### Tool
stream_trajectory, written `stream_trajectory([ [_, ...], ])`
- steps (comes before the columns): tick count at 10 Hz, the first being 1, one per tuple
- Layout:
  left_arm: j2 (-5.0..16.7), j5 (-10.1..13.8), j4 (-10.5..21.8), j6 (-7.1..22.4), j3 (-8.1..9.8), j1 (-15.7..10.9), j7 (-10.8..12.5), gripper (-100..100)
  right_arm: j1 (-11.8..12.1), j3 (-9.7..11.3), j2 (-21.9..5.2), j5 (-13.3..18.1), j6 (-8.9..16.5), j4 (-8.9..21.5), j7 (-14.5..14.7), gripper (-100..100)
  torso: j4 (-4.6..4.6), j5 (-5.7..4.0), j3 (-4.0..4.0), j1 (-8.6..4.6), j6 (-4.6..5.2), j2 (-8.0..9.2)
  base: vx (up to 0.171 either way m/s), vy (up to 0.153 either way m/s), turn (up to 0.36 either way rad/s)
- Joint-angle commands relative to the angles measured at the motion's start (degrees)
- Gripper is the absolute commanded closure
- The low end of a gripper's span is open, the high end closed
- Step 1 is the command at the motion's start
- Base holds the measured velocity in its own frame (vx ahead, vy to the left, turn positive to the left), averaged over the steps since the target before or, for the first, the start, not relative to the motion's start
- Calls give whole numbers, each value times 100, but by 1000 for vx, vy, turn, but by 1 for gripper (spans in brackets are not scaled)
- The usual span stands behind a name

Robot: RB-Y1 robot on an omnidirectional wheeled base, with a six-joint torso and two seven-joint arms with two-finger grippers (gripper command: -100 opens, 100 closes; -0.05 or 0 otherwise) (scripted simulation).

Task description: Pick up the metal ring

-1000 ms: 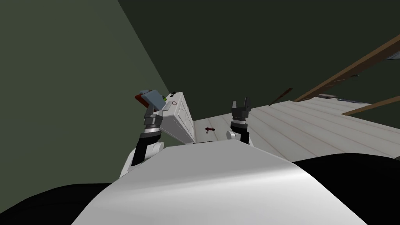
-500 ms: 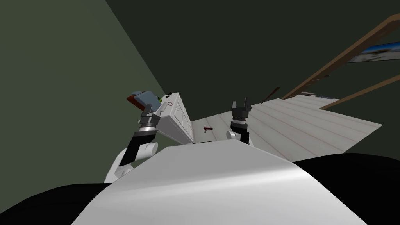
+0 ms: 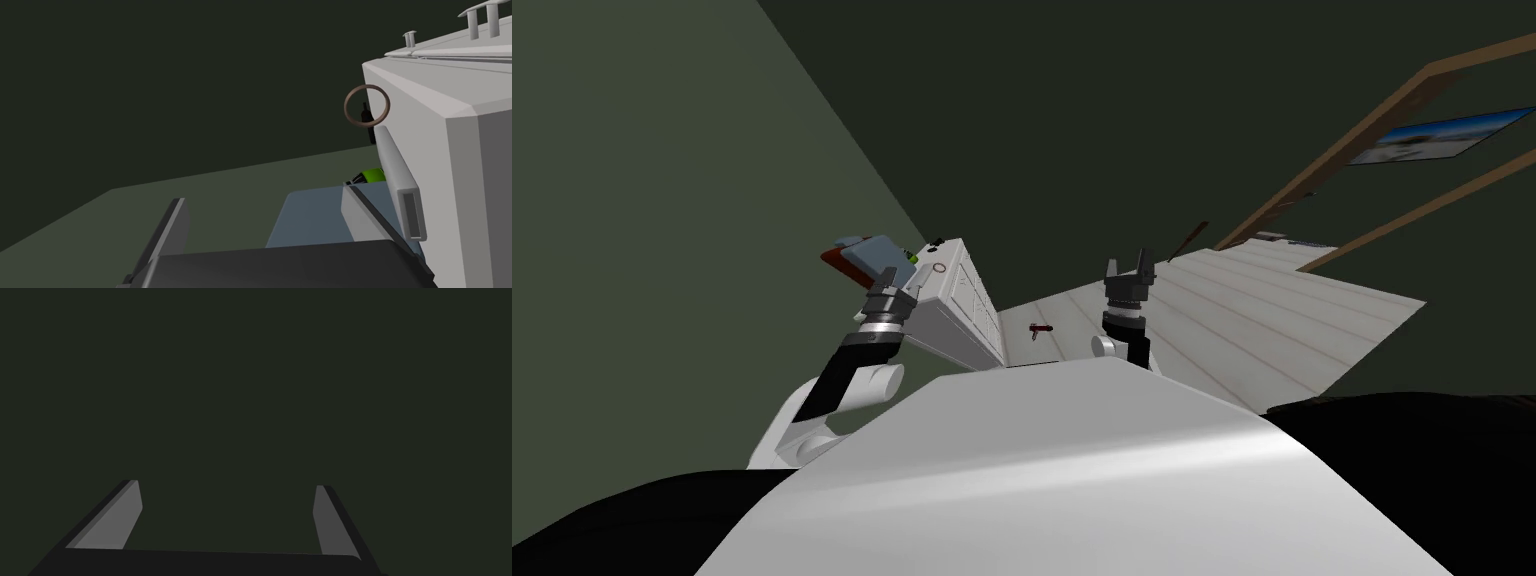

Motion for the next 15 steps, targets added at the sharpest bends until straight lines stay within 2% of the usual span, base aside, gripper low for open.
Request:
stream_trajectory([
  [1,117,77,-20,286,98,-11,90,-100,0,0,0,0,0,0,0,0,0,0,0,0,0,0,-18,-22,-109],
  [2,117,77,-20,339,98,-11,90,-100,1,0,0,0,0,0,0,0,0,0,1,1,-3,1,-11,-7,0],
  [3,370,237,-46,585,295,-17,242,-100,1,-1,0,0,0,0,0,0,0,2,0,5,-4,-1,-15,-20,-180],
  [4,370,237,-46,733,295,-17,242,-100,0,0,0,0,0,0,0,0,0,0,0,2,0,0,-18,-19,-88],
  [5,623,396,-71,910,489,-26,384,-100,1,-1,0,0,0,0,0,0,0,1,1,2,-4,1,-20,-30,-127],
  [7,628,396,-71,1167,489,-26,384,-100,1,-1,0,0,0,0,0,0,0,0,1,0,-4,1,-10,-19,-41],
  [8,889,554,-93,1353,677,-38,517,-100,1,-1,0,0,0,0,0,0,0,1,-1,3,-5,-2,-8,-24,-160],
  [10,889,554,-93,1595,677,-38,517,-100,1,-1,0,0,0,0,0,0,0,1,-1,2,-4,-2,-6,-11,-41],
  [11,1151,710,-114,1808,858,-54,639,-100,1,-1,0,0,0,0,0,0,0,2,-1,6,-5,-3,-4,-17,-155],
  [13,1151,710,-114,2029,858,-54,639,-100,1,-1,0,0,0,0,0,0,-1,2,-2,5,-4,-4,-3,-9,-36],
  [14,1413,864,-133,2260,1031,-72,749,-100,1,-1,0,0,0,0,0,0,-1,2,-2,7,-6,-4,0,-19,-131],
  [15,1413,864,-133,2396,1031,-72,749,-100,1,0,0,0,0,0,0,0,-1,1,-3,4,-1,-5,-1,-13,-92],
])
